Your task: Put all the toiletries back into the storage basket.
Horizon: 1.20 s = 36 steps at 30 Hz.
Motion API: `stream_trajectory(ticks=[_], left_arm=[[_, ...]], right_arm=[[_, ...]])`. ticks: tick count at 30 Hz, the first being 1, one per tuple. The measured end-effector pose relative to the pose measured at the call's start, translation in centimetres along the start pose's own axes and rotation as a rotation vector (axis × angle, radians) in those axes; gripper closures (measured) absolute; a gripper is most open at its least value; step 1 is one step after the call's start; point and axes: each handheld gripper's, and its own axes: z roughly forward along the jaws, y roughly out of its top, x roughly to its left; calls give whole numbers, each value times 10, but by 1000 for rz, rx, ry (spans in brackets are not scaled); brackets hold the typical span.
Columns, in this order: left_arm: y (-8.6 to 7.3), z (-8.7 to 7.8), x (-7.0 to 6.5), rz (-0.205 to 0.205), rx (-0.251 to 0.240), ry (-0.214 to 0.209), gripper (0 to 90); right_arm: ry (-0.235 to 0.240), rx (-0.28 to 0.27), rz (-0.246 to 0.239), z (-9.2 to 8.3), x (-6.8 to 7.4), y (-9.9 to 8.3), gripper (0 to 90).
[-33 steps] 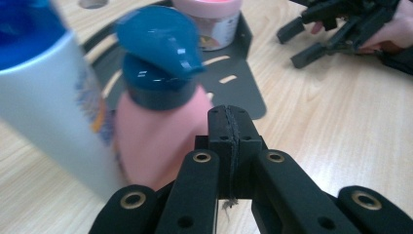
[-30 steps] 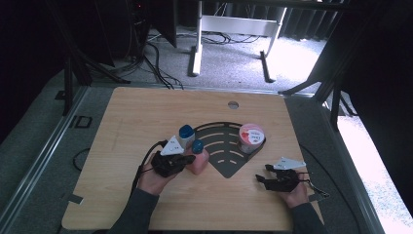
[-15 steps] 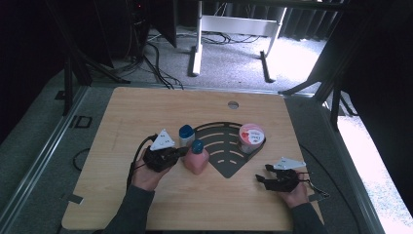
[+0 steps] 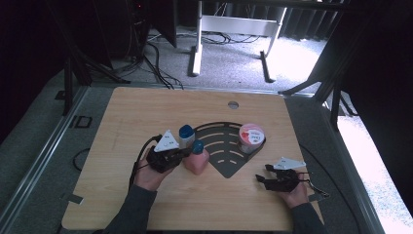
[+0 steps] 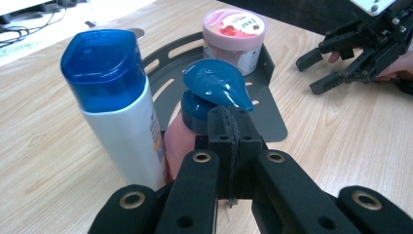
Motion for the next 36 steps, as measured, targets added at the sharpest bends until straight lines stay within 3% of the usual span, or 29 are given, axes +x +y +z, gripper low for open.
stream_trajectory(ticks=[13,19,23,27,36], left_arm=[[9,9,-19,58,-4,-53,893],[14,23,-30,84,3,-95,891],[15,26,-33,86,1,-110,838],[14,23,-33,82,9,-107,755],[10,14,-27,56,-4,-52,656]], right_arm=[[0,0,-2,0,0,0,366],[0,0,-1,0,0,0,366],[0,0,-1,0,0,0,366],[0,-2,-2,0,0,0,366],[1,-1,-2,0,0,0,365]])
